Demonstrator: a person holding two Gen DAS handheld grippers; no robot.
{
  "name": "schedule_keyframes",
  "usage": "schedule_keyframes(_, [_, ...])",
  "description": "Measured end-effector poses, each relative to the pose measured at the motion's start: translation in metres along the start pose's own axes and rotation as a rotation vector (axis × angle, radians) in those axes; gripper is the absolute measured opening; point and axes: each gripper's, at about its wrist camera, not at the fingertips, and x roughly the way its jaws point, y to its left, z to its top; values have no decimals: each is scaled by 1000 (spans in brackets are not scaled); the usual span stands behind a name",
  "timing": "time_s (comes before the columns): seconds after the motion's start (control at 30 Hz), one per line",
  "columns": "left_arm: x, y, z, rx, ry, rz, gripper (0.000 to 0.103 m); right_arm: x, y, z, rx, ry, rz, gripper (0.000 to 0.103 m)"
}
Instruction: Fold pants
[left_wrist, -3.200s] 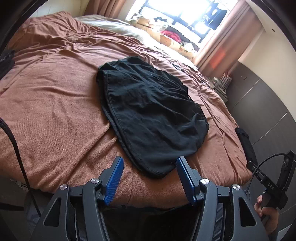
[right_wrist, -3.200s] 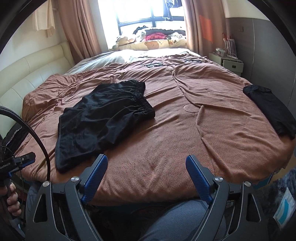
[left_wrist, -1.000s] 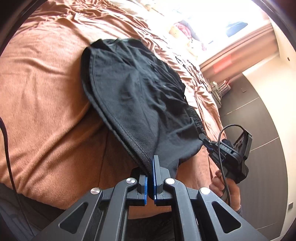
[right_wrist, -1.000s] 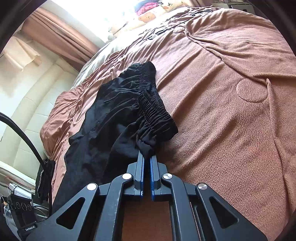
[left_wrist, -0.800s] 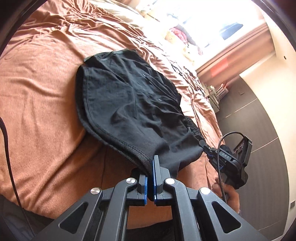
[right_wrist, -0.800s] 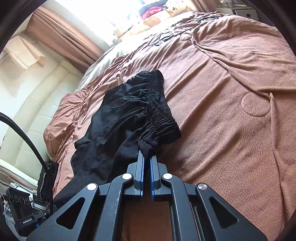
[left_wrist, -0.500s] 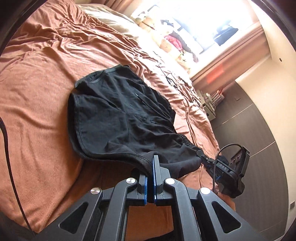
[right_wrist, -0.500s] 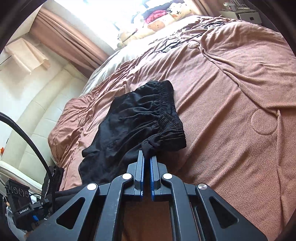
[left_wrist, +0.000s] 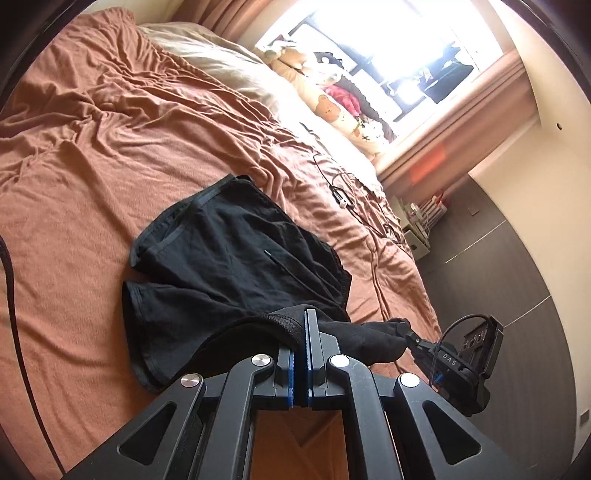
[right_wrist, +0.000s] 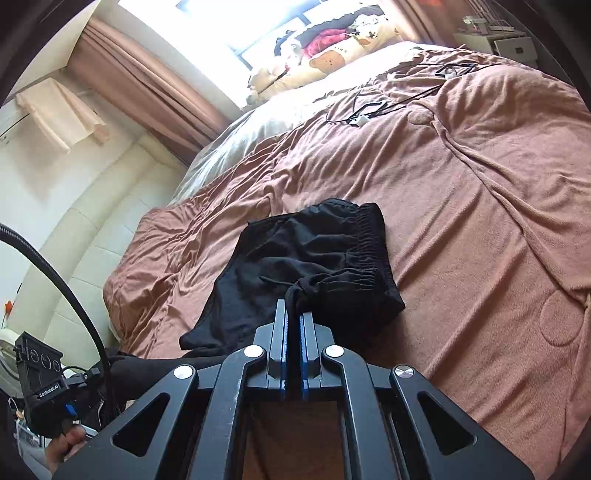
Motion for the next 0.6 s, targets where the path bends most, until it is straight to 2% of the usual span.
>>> schedule_keyframes(0.2, [31, 14, 37, -11, 27, 15, 4, 31, 3, 19, 13, 11, -19, 2])
schedule_keyframes(0.6, [109, 51, 90, -21, 98, 95, 4, 106, -5, 54, 23, 67, -66, 2])
